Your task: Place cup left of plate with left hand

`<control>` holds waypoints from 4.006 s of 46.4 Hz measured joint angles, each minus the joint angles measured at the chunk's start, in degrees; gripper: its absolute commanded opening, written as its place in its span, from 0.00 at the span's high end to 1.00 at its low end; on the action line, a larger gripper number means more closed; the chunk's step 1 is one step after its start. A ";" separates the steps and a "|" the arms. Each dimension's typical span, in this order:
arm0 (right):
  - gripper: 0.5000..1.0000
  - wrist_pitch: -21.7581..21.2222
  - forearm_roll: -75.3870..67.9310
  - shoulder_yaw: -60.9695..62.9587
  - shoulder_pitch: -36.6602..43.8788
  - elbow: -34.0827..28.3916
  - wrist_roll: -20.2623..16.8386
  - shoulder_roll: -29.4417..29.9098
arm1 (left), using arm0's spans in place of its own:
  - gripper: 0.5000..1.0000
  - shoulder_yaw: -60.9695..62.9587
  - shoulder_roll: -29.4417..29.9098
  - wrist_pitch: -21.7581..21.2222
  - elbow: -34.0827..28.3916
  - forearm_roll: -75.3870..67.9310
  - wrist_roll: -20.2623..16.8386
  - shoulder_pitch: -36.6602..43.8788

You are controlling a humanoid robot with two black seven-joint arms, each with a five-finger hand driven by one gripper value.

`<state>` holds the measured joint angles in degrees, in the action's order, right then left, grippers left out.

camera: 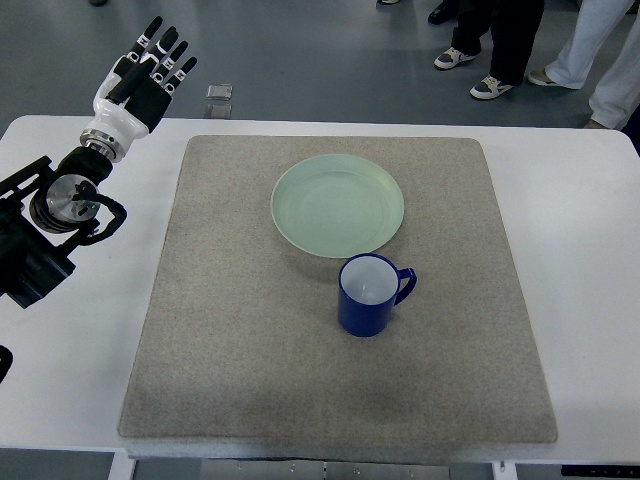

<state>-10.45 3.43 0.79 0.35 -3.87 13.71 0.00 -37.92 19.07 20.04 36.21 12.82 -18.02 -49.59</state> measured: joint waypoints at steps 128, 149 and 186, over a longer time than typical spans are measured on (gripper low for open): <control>0.14 0.00 0.00 0.00 0.00 0.02 0.00 0.00 | 0.00 18.54 17.59 14.95 21.11 -37.71 0.87 -3.11; 0.14 -0.02 0.00 0.00 0.00 0.00 0.00 0.00 | 0.00 17.69 11.60 14.95 11.45 -36.85 0.80 -3.13; 0.14 0.00 0.00 0.03 0.00 0.00 0.00 0.00 | 0.00 21.75 19.77 14.97 31.02 -42.80 0.70 0.35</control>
<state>-10.45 3.43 0.82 0.35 -3.87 13.71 0.00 -16.17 38.84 35.01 67.23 -29.98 -17.32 -49.24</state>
